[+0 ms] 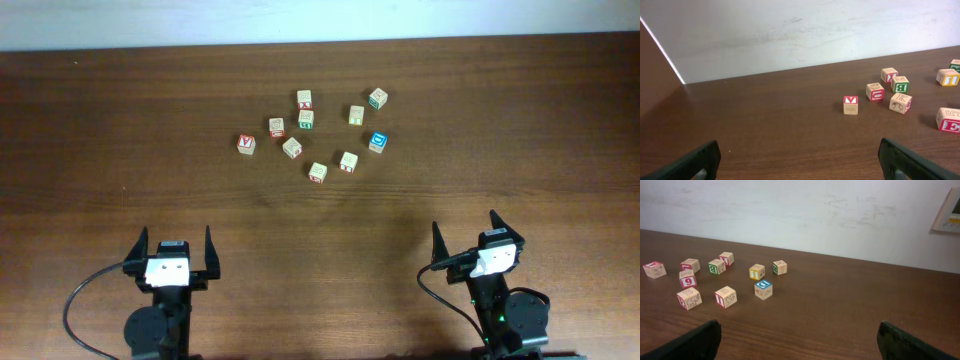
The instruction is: Rotate 5 blocks
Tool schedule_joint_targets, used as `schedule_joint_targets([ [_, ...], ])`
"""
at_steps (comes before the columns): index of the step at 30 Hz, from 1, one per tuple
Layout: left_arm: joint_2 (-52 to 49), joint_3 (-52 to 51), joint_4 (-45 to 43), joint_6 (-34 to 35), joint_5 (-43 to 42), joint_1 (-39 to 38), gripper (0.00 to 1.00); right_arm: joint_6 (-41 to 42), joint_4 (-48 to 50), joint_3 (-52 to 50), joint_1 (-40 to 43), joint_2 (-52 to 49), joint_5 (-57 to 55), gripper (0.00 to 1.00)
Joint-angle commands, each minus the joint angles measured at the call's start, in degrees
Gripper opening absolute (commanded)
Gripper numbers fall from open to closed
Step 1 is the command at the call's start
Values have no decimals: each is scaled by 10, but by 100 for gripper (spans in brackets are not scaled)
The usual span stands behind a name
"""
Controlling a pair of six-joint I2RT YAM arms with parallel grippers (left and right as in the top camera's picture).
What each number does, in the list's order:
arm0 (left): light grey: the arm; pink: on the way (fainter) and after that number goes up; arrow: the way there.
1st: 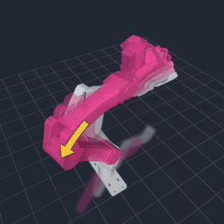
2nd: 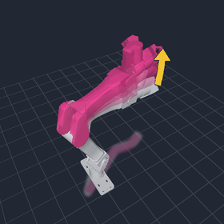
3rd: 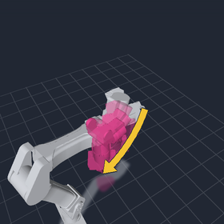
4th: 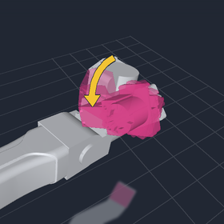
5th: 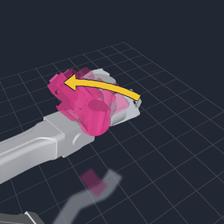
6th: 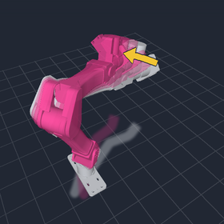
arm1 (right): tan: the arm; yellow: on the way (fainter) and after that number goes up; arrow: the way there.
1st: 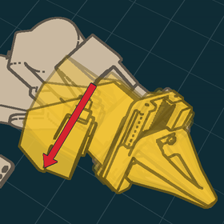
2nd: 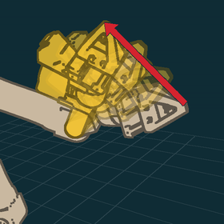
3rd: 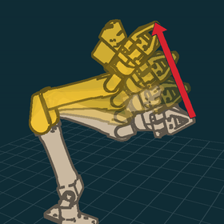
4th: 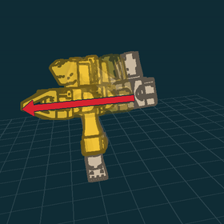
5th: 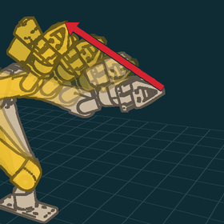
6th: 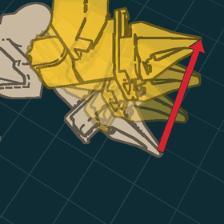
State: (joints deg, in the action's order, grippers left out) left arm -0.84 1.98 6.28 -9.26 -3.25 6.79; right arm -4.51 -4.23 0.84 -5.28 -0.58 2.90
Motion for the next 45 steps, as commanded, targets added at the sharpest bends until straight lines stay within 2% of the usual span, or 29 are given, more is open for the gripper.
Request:
schedule_joint_targets([
  [1,5,-6,-2,-7,-10,1,99,3,0,-5,4,4,-5,99],
  [35,5,-6,-2,-7,-10,1,99,2,0,-5,4,4,-14,99],
  [38,5,-6,-2,-7,13,1,99,2,0,-5,4,4,-14,99],
  [43,5,-6,-3,-7,7,1,99,4,0,-5,4,4,-16,99],
  [45,5,-6,-17,-7,-22,1,99,5,0,-5,4,4,-15,99],
])
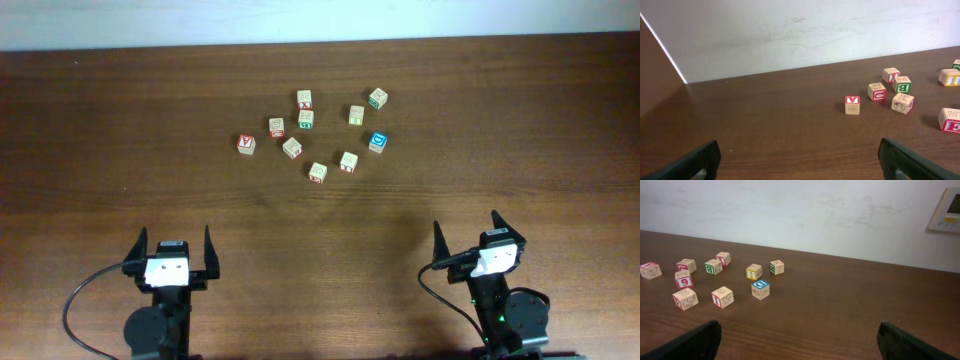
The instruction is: Rotate 5 blocks
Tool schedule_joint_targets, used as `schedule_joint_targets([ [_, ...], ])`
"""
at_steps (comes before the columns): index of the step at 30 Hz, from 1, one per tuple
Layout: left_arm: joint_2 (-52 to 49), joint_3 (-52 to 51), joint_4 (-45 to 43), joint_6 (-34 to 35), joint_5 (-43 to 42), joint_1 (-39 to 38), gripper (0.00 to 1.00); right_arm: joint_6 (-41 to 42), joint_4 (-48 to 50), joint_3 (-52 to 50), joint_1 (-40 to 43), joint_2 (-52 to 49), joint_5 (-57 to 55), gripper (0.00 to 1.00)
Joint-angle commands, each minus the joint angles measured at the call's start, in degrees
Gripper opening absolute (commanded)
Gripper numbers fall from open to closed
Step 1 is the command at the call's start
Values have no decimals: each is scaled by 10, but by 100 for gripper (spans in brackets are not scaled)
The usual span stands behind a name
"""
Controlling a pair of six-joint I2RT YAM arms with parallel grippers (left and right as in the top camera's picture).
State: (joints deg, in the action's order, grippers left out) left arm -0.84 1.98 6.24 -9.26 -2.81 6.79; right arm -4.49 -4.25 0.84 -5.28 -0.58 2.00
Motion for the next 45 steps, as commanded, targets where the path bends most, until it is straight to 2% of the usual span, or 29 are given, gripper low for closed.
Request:
schedule_joint_targets([
  [1,5,-6,-33,-7,-37,1,99,4,1,-5,4,4,6,99],
  [6,-28,-1,-125,-4,-46,1,99,5,24,7,4,4,45,99],
  [8,-69,16,-140,-4,-93,1,99,5,24,24,4,3,52,98],
  [11,-132,48,-163,-4,-120,1,99,4,23,53,4,-6,54,99],
  [15,-271,153,-174,-5,-173,1,99,4,23,110,4,-45,85,99],
  [19,-427,306,-165,-5,-271,1,99,4,15,188,4,-115,99,99],
  [24,-544,461,-84,6,-309,0,99,4,-43,296,4,-209,115,99],
  [25,-577,520,-30,6,-304,-3,99,4,-65,334,4,-243,124,98],
  [30,-690,678,132,5,-292,-5,99,4,-161,490,4,-385,167,98],
  [32,-742,737,203,5,-256,-13,99,4,-233,573,4,-462,184,98],
  [35,-793,780,253,5,-214,-38,99,4,-321,681,-4,-570,203,98],
  [39,-841,788,264,5,-146,-89,99,4,-409,805,-51,-723,203,98],
  [45,-889,787,258,-1,-136,-108,99,4,-457,901,-107,-914,203,98],
])
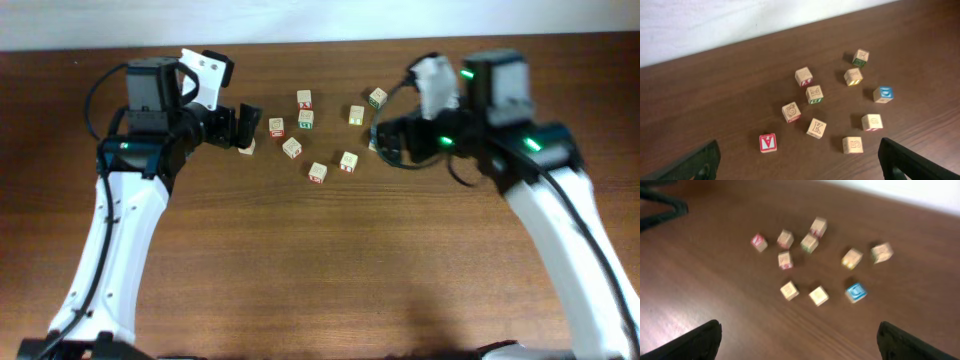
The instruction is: Rotate 5 blocks
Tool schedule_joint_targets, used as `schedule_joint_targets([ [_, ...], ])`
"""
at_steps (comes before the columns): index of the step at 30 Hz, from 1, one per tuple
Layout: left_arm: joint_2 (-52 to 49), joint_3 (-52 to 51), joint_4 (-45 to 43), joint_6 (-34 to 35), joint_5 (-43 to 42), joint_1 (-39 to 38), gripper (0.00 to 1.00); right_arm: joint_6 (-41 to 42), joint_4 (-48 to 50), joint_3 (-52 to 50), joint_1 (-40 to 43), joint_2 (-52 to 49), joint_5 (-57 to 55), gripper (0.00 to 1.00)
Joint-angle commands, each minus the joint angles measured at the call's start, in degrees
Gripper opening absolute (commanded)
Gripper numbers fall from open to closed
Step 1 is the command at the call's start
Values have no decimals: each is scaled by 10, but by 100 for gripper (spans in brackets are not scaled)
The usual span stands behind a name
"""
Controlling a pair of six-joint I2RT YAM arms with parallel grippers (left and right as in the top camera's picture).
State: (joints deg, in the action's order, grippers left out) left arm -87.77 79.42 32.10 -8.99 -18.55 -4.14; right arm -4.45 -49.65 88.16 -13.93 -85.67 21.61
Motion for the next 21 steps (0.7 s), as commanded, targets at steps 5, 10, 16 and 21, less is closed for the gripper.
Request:
schedule_joint_targets([
  [5,-38,13,16,-3,21,2,99,8,31,28,-22,-169,45,99],
  [10,-41,13,23,75,184,5,99,174,77,28,-30,-246,-66,73],
  [16,-55,12,27,146,319,5,99,304,123,28,-90,-290,-228,72],
  [21,-57,12,27,146,319,4,99,372,140,28,-122,-317,-270,73],
])
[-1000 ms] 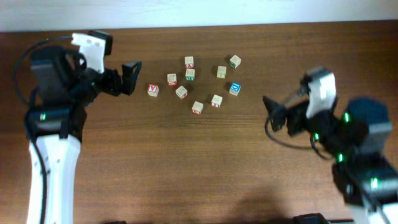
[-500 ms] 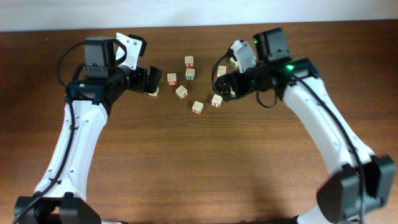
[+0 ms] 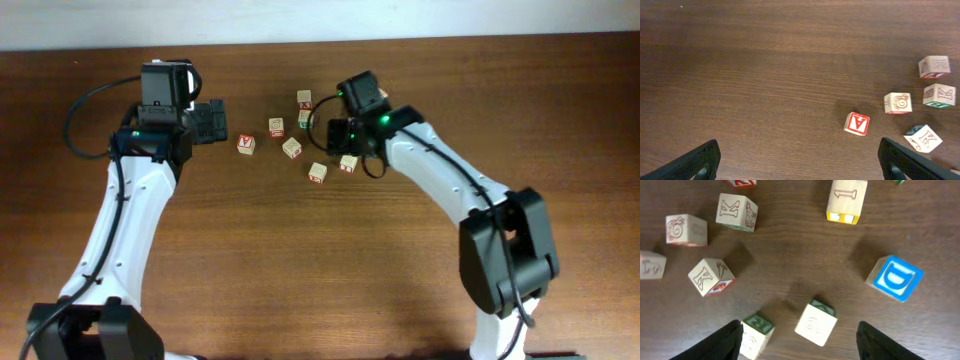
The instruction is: Rotate 5 blocks
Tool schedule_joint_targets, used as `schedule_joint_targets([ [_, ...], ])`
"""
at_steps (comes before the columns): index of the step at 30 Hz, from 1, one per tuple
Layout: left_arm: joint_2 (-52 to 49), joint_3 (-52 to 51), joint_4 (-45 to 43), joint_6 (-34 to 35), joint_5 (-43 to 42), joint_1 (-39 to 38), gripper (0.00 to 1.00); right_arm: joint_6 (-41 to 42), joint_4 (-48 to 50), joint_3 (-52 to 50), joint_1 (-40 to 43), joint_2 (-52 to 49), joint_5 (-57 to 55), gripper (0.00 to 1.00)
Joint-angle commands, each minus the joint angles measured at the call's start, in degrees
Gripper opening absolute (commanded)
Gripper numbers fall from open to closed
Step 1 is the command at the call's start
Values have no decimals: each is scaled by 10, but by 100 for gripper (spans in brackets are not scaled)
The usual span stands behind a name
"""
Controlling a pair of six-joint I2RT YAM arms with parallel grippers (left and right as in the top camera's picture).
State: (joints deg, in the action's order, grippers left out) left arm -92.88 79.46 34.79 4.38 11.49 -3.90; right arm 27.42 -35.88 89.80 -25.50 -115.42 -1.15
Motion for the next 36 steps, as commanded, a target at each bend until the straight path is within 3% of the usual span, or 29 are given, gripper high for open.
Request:
schedule_joint_targets([
  [1,-5,12,0,12,18,2,99,64,-2,11,-9,-28,-43,72],
  [10,-5,12,0,12,18,2,99,71,-4,11,-12,-77,-52,66],
  [14,-5,12,0,12,18,2,99,58,14,11,-11,-79,-66,58],
  [22,-5,12,0,12,18,2,99,57,14,11,-12,-93,-54,54],
  [27,-5,12,0,12,18,2,99,61,7,11,-12,-96,-53,41],
  [32,-5,12,1,12,18,2,99,53,-18,11,-12,-96,-53,34],
  [36,-5,12,1,12,18,2,99,-19,-48,22,-11,-70,-29,29],
])
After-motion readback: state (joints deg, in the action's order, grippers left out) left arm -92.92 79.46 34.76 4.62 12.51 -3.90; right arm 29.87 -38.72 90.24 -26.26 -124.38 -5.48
